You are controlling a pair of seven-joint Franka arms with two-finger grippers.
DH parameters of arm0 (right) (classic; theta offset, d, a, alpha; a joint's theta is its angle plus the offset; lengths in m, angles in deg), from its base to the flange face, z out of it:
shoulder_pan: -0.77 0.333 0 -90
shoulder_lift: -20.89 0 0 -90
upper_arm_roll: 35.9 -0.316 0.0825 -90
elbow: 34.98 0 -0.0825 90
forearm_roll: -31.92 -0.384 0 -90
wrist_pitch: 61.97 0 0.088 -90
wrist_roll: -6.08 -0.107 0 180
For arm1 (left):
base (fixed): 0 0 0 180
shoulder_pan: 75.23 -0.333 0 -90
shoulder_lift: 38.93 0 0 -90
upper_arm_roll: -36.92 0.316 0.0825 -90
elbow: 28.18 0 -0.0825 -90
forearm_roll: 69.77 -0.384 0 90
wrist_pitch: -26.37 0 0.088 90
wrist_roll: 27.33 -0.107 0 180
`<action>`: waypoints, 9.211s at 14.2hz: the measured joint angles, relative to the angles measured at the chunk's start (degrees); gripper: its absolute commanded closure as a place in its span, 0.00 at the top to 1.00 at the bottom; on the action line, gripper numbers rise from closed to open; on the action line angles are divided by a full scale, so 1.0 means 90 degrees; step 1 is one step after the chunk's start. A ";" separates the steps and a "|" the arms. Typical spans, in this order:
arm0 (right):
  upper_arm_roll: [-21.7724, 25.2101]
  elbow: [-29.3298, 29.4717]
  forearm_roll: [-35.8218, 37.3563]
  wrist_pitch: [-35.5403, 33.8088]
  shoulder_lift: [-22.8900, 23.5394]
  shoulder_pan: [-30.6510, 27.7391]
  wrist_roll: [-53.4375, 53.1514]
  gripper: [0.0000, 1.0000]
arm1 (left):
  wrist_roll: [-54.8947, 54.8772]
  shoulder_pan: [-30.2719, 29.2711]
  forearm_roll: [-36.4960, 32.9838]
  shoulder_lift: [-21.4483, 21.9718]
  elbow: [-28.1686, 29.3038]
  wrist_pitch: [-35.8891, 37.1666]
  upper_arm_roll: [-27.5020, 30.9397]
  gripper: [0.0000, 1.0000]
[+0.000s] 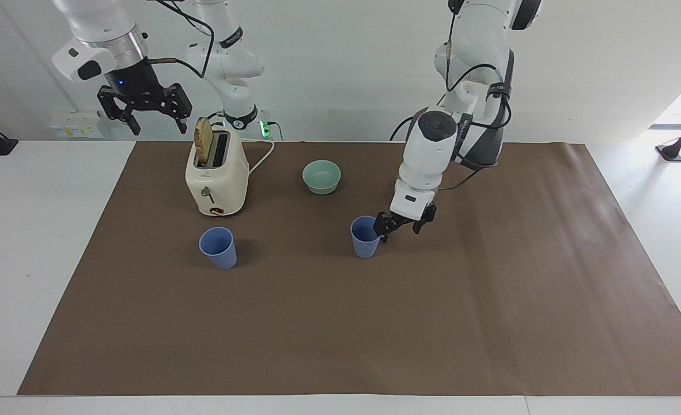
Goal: Stack blue cups with both arms
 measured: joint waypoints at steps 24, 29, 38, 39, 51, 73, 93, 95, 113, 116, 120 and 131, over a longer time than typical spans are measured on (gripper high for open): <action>-0.0020 -0.1834 -0.0002 0.3694 0.2124 0.0008 -0.0029 1.00 | -0.5299 -0.2485 -0.0008 0.1790 -0.1038 0.3429 0.0131 1.00; -0.0019 -0.2028 -0.0002 0.3798 0.2141 0.0008 -0.0029 0.45 | -0.5234 -0.2492 -0.0008 0.1977 -0.1399 0.4018 0.0198 1.00; -0.0034 -0.2004 -0.0043 0.3813 0.2136 0.0009 -0.0030 0.00 | -0.5216 -0.2512 -0.0008 0.2081 -0.1425 0.4035 0.0249 1.00; -0.0042 -0.1989 -0.0038 0.3813 0.2126 0.0016 -0.0030 0.00 | -0.5185 -0.2512 -0.0008 0.2081 -0.1419 0.4035 0.0243 1.00; -0.1061 -0.0256 -0.0033 0.2614 0.2110 0.0341 -0.2329 0.00 | -0.5047 -0.2512 -0.0008 0.2265 -0.1010 0.4029 0.0230 1.00; -0.1097 0.0394 -0.0475 0.3241 0.2815 0.2640 -0.4352 0.00 | -0.5020 -0.2512 0.0005 0.2338 -0.0940 0.4027 0.0233 1.00; -0.1092 -0.0015 -0.0475 0.3571 0.3086 0.2588 -0.4352 0.00 | -0.5020 -0.2512 0.0006 0.2339 -0.0922 0.4027 0.0225 1.00; -0.1094 -0.0029 -0.0475 0.3623 0.3180 0.2594 -0.4352 0.00 | -0.5020 -0.2512 0.0006 0.2339 -0.0921 0.4027 0.0225 1.00; -0.1007 0.0407 -0.0243 0.3145 0.2903 0.2029 -0.4131 1.00 | -0.5020 -0.2512 0.0006 0.2339 -0.0891 0.4026 0.0219 1.00; -0.1002 0.0583 -0.0220 0.2719 0.2594 0.1655 -0.3825 1.00 | -0.5020 -0.2512 0.0006 0.2339 -0.0891 0.4026 0.0219 1.00; -0.1002 0.0608 -0.0105 0.2349 0.2283 0.1357 -0.3432 1.00 | -0.5020 -0.2512 0.0006 0.2339 -0.0891 0.4026 0.0218 1.00; -0.0229 0.1165 -0.0083 0.0916 0.1706 0.0730 -0.1284 1.00 | -0.5020 -0.2512 0.0006 0.2339 -0.0891 0.4019 0.0216 1.00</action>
